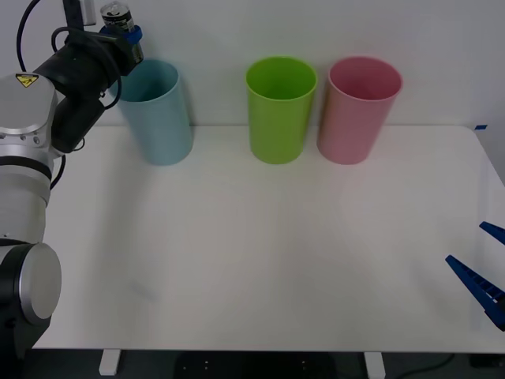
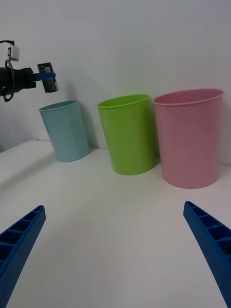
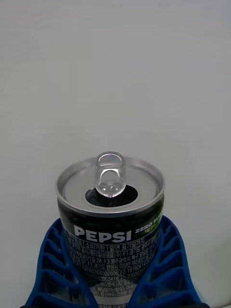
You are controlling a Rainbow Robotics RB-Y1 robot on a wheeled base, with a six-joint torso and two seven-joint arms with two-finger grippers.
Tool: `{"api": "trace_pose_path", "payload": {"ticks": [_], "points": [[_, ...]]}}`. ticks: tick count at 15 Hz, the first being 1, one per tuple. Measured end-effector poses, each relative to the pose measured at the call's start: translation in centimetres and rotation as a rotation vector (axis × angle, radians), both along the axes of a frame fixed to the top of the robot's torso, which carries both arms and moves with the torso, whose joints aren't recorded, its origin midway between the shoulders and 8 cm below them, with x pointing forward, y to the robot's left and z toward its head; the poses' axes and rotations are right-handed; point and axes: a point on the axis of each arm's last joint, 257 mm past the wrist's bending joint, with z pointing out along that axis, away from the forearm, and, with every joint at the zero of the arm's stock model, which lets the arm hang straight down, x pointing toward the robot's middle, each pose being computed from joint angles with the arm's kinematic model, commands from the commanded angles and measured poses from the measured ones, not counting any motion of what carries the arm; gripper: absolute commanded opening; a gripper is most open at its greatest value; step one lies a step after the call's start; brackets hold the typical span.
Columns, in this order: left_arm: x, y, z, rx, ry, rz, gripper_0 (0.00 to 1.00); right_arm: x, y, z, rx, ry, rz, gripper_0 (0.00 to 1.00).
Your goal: Grasp the object on the table and drop it into the matching bin: aluminum can to the light blue bin, PET bottle to the pink bin.
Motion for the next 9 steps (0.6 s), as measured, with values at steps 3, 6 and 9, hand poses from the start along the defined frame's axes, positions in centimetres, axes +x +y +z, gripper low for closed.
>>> {"api": "trace_pose_path", "payload": {"ticks": [3, 6, 9], "points": [[-0.01, -0.46, -0.14, 0.0, 0.002, -0.008, 0.05, 0.0, 0.0, 0.0, 0.0, 0.0, 0.0, 1.0], [-0.02, -0.83, -0.14, -0.003, 0.002, -0.016, 0.83, 0.0, 0.0, 0.0, 0.0, 0.0, 0.0, 1.0], [-0.04, -0.96, -0.02, -0.01, -0.001, -0.019, 1.0, 0.0, 0.0, 0.0, 0.0, 0.0, 0.0, 1.0]]}}
